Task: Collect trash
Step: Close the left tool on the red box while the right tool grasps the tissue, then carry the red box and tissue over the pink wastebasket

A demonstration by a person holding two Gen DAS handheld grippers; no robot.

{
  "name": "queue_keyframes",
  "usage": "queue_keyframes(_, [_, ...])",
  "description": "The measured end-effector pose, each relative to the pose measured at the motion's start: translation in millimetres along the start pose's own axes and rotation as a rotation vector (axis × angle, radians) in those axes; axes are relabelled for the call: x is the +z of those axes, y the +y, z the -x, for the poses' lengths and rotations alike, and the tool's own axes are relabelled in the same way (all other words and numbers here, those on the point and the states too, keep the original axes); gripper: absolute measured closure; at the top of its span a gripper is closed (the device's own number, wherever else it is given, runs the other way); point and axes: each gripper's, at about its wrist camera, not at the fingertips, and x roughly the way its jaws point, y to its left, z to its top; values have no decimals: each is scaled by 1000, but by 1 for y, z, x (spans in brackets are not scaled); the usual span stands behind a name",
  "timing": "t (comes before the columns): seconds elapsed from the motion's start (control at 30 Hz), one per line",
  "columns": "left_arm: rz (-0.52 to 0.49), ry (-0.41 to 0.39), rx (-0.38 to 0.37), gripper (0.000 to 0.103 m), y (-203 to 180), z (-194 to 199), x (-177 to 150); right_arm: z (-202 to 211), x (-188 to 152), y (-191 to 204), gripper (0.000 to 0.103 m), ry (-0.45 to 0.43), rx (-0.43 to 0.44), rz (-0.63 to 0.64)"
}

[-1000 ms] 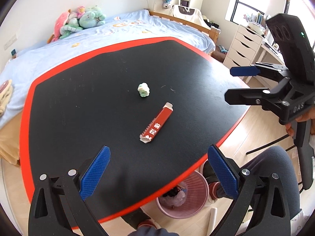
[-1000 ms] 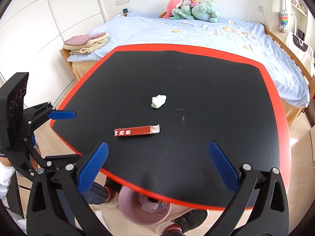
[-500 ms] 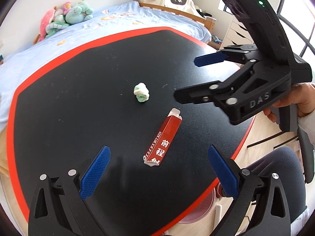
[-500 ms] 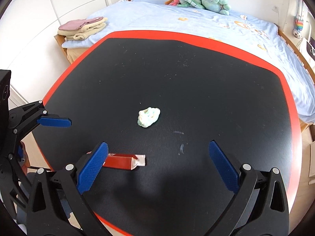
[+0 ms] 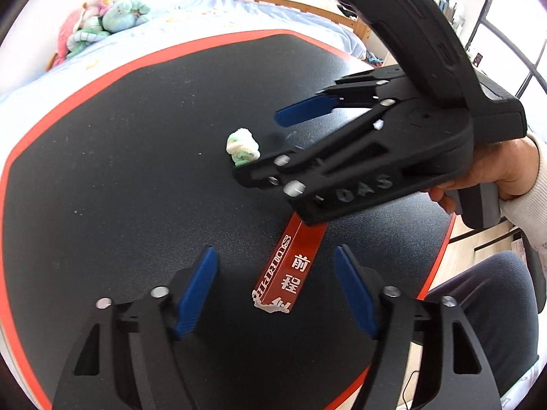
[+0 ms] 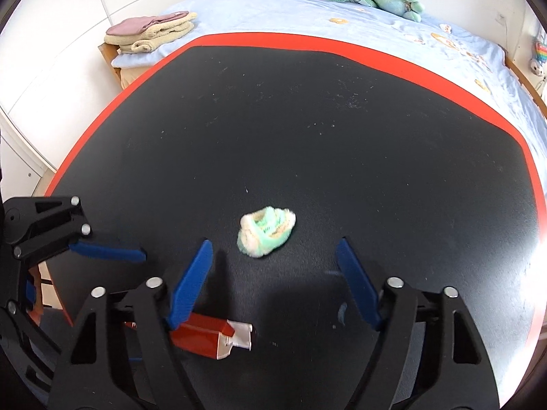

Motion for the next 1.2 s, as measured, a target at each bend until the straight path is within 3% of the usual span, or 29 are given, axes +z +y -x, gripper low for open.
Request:
queue_keyframes(0.17, [-6, 10, 24, 68, -1, -1, -2, -6, 4, 3, 52, -6, -21, 12])
queue_keyframes(0.3, [7, 15, 30, 83, 2, 1, -1, -5, 4, 3, 81, -8, -40, 22])
queue_keyframes(0.37, [16, 19, 39, 89, 3, 2, -1, -3, 2, 1, 81, -9, -40, 20])
queue_keyframes(0.67, [43, 20, 47, 89, 5, 9, 2, 17, -10, -1, 82, -37, -51, -2])
queue_keyframes(1.2, [51, -44, 52, 89, -19, 59, -11, 108, -73, 27, 82, -122, -43, -50])
